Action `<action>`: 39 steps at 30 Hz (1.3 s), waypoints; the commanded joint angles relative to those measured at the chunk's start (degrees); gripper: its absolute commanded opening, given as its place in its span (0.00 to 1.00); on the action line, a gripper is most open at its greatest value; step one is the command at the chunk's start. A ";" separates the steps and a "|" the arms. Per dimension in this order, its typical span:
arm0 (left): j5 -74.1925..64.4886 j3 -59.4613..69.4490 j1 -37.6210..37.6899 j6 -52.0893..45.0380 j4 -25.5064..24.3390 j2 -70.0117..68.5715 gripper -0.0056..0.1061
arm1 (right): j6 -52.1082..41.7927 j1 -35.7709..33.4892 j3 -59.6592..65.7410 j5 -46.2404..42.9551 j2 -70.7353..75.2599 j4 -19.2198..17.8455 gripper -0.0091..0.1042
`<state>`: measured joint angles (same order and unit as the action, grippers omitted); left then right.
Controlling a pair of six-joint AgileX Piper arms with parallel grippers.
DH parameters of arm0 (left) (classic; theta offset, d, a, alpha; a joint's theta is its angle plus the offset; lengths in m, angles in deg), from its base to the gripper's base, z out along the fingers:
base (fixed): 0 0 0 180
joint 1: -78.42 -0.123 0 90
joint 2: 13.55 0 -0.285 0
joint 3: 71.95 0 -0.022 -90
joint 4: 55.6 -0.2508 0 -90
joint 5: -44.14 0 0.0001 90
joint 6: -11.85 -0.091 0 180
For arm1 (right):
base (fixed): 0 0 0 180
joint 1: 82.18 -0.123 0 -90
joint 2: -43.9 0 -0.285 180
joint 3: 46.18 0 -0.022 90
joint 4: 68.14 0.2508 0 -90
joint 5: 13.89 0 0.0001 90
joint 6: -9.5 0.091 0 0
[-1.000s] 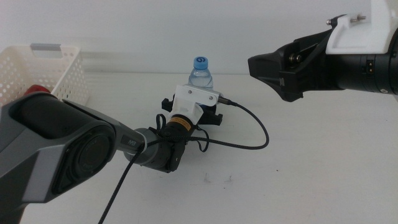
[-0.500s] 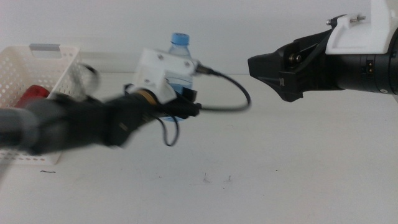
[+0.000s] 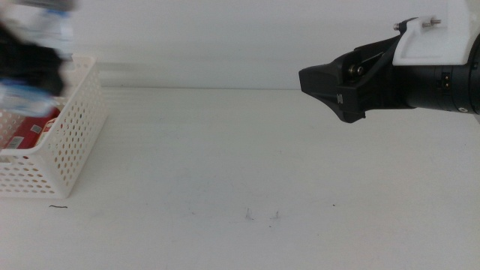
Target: Use arms to grab the bottles and put them into the dustbin to the left of the table.
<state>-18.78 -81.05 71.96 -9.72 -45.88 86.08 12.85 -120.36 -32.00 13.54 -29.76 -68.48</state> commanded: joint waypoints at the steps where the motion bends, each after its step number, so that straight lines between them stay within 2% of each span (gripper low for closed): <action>1: -2.44 -4.29 -4.92 -2.49 0.41 1.71 0.03 | -0.17 -0.21 0.03 -0.34 0.39 -0.42 0.90; 5: -1.85 -7.38 -9.24 -2.62 0.75 6.82 0.03 | -0.17 -0.21 0.03 -0.34 0.39 -0.42 0.90; 11: 1.32 -8.30 -9.51 -3.02 1.30 14.02 0.04 | -0.17 -0.21 0.03 -0.34 0.39 -0.42 0.90; 15: 3.62 -8.30 -9.51 -3.02 1.30 17.06 0.11 | -0.17 -0.21 0.03 -0.34 0.39 -0.42 0.90; 18: 5.82 -8.30 -9.51 -4.30 1.30 18.24 0.25 | -0.17 -0.21 0.03 -0.34 0.39 -0.42 0.90; 21: 7.76 -8.30 -9.51 -5.17 1.43 18.82 0.48 | -0.17 -0.21 0.03 -0.34 0.39 -0.42 0.90; 25: 8.49 -8.30 -9.51 -5.41 1.43 18.93 0.84 | -0.17 -0.21 0.03 -0.34 0.39 -0.42 0.90; 26: 8.49 -8.30 -9.51 -5.52 1.56 18.93 0.89 | -0.17 -0.21 0.03 -0.34 0.39 -0.42 0.90; 32: 5.97 -8.30 -9.35 -3.13 4.60 16.04 0.89 | -0.17 -0.21 0.03 -0.34 0.39 -0.42 0.90; 39: 4.42 -6.68 -5.49 2.07 3.86 4.65 0.89 | -0.17 -0.21 0.03 -0.34 0.39 -0.42 0.90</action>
<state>-13.69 -88.33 65.14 -9.79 -42.21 94.27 12.85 -120.36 -32.00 13.64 -29.76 -68.48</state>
